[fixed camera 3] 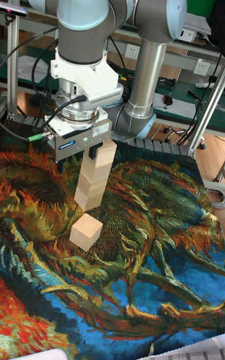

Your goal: Stack the blocks in a vertical line of five

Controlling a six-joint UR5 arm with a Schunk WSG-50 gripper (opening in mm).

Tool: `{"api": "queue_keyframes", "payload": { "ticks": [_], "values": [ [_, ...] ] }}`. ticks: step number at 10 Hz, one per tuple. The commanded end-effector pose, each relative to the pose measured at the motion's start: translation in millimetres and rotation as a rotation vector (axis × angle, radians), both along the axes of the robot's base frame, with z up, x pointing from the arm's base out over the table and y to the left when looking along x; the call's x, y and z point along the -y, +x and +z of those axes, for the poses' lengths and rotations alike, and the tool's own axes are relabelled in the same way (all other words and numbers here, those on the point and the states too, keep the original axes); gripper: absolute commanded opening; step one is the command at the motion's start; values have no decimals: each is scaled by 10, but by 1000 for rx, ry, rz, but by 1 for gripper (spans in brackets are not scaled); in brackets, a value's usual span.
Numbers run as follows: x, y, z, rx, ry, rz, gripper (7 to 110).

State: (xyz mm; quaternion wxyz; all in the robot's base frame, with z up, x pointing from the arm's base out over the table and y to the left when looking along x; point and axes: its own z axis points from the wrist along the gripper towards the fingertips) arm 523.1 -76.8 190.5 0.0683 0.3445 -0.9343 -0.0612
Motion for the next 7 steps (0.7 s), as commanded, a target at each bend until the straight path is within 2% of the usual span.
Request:
{"api": "queue_keyframes", "payload": {
  "ticks": [1,3,4,7],
  "values": [
    [-12,-44,12,-20,9,11,88],
    [16,-56,-6,-32,3,28,88],
    [-25,-53,-9,-33,19,25,88],
    [-41,-49,-13,-33,25,27,88]
  ]
}}
